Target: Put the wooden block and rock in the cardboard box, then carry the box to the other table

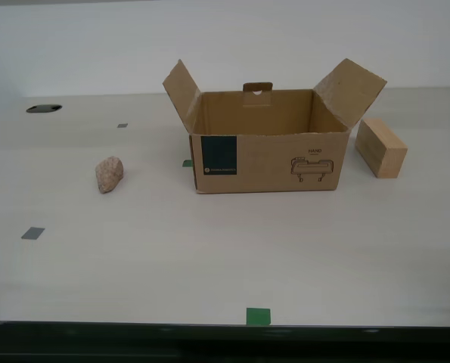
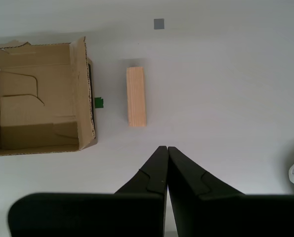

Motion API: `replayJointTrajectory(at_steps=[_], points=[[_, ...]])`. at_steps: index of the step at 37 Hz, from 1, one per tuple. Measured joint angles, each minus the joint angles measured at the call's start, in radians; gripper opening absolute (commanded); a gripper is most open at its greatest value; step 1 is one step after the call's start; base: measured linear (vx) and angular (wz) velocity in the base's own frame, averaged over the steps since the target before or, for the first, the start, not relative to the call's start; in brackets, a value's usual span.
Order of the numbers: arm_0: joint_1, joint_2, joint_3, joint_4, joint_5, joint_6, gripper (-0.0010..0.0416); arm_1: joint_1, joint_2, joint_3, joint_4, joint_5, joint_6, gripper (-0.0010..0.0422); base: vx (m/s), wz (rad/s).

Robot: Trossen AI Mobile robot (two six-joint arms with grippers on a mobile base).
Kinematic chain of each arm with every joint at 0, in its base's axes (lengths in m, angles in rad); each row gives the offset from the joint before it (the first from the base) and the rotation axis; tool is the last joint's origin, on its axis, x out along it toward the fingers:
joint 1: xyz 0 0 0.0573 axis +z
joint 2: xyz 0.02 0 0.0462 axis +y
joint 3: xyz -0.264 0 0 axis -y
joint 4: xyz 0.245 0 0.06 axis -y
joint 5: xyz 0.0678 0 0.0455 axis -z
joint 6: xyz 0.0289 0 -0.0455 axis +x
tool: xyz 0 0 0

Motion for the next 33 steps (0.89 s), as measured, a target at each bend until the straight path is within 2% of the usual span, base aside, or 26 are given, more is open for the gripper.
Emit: replayJointTrajectory(at_steps=[4, 11, 33], points=[[-0.001, 0.000, 0.000, 0.000, 0.000, 0.000, 0.0000, 0.000, 0.000, 0.006, 0.012, 0.000, -0.001, 0.0000, 0.000, 0.000], [-0.001, 0.000, 0.000, 0.004, 0.000, 0.000, 0.0000, 0.000, 0.000, 0.005, 0.031, 0.000, -0.037, 0.0000, 0.000, 0.000], [0.000, 0.000, -0.001, 0.050, 0.000, 0.000, 0.0000, -0.001, 0.000, 0.005, 0.031, 0.000, -0.031, 0.0000, 0.000, 0.000]])
